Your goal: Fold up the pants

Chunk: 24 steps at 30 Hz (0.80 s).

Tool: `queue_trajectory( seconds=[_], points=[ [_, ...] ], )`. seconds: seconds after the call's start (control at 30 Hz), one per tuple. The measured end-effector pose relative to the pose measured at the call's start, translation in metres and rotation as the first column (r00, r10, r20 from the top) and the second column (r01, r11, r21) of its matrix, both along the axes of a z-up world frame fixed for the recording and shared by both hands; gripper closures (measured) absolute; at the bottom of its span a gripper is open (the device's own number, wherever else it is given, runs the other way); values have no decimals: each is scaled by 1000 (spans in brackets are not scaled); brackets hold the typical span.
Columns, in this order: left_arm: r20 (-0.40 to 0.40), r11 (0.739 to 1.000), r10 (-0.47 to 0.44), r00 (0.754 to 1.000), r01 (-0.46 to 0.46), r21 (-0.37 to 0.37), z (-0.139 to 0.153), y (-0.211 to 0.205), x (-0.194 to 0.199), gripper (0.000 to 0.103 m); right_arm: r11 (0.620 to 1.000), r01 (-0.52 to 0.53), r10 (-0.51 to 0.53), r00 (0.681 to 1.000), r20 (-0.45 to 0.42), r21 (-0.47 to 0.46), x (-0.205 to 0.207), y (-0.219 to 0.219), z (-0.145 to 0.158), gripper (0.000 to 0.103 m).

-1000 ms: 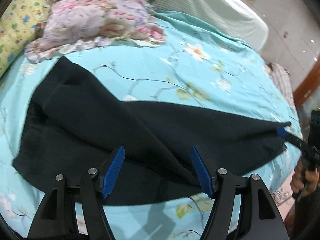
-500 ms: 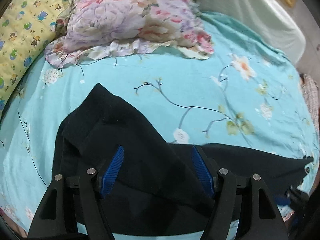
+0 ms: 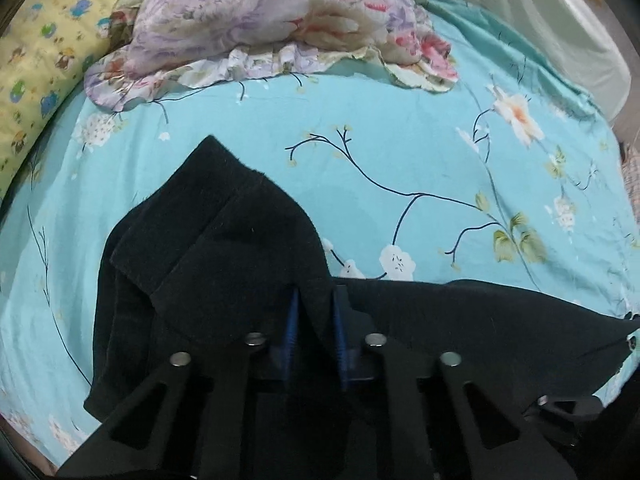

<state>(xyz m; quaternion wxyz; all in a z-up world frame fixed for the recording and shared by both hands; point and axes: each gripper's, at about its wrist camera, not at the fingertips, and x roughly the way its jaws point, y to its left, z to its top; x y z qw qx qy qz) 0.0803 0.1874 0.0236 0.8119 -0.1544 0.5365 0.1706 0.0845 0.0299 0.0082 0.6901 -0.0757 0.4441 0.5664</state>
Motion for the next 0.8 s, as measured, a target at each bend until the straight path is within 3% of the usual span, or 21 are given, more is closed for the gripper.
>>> queue_trajectory(
  seconds=[0.07, 0.17, 0.47, 0.53, 0.7, 0.8],
  points=[
    [45, 999, 17, 999, -16, -30, 5, 2, -12, 95, 1000, -11, 12, 1000, 17, -26, -5, 3, -4, 89],
    [149, 995, 54, 987, -41, -90, 19, 6, -37, 95, 1000, -16, 17, 999, 36, -22, -9, 0, -1, 95],
    [333, 967, 194, 923, -123, -222, 37, 17, -122, 97, 999, -54, 54, 993, 100, 0, -26, -11, 24, 96],
    [344, 959, 226, 911, -146, -244, 35, 19, -140, 97, 997, -73, 72, 991, 111, 2, -33, -14, 28, 102],
    [366, 940, 277, 888, -171, -296, 21, 23, -166, 98, 995, -94, 99, 982, 159, -34, -45, -12, 29, 103],
    [362, 932, 292, 885, -178, -316, 12, 25, -174, 98, 994, -98, 103, 986, 128, -49, -45, -8, 23, 103]
  ],
)
